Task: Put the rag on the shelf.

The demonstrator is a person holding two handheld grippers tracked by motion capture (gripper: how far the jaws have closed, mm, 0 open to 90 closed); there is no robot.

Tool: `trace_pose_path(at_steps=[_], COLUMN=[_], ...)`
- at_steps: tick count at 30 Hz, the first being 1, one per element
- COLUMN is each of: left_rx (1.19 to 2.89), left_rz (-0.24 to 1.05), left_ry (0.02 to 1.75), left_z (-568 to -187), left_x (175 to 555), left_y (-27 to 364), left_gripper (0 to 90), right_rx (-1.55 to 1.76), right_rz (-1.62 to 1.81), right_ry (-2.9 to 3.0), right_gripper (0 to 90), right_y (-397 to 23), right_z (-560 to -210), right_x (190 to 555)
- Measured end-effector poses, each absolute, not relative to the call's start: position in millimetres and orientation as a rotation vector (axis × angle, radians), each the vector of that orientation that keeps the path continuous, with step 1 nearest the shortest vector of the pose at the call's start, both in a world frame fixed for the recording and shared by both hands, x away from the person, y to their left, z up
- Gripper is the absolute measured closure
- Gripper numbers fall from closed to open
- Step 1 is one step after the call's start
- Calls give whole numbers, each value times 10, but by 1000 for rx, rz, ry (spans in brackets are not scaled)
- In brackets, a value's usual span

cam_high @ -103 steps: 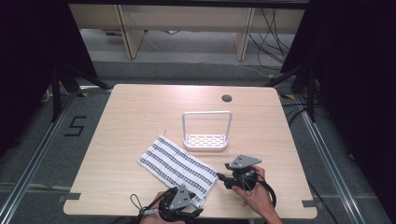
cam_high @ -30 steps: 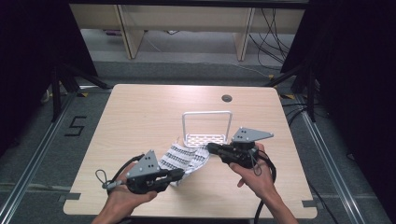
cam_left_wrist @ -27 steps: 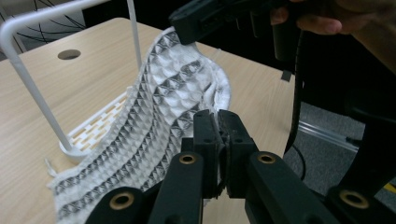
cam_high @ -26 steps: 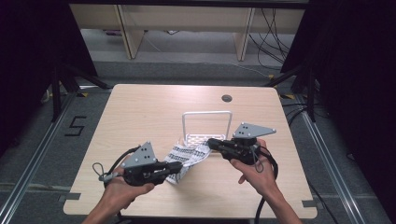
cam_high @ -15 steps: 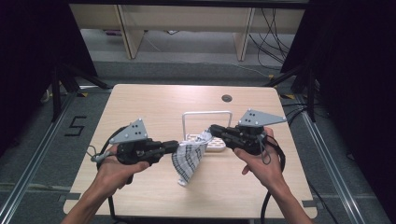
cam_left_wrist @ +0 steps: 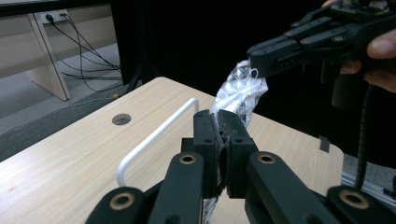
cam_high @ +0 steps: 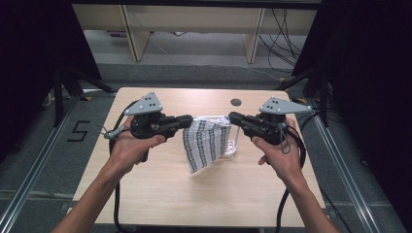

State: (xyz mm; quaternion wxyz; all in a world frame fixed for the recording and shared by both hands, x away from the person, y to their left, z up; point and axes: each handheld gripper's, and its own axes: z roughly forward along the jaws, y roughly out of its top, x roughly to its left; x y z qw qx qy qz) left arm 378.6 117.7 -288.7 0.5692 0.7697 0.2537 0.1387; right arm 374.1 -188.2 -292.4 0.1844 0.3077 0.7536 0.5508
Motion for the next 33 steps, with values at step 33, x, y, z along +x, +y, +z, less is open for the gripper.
trace_pose_path(at_steps=[33], left_rx=[1724], left_rz=[367], left_ry=[709], left_z=[-2515], left_x=[4599], left_y=[827], left_gripper=[863], right_rx=[981], right_rz=[1534], right_ry=[1980], right_gripper=[871], right_y=[-1993], right_z=[-2574], right_x=[4322])
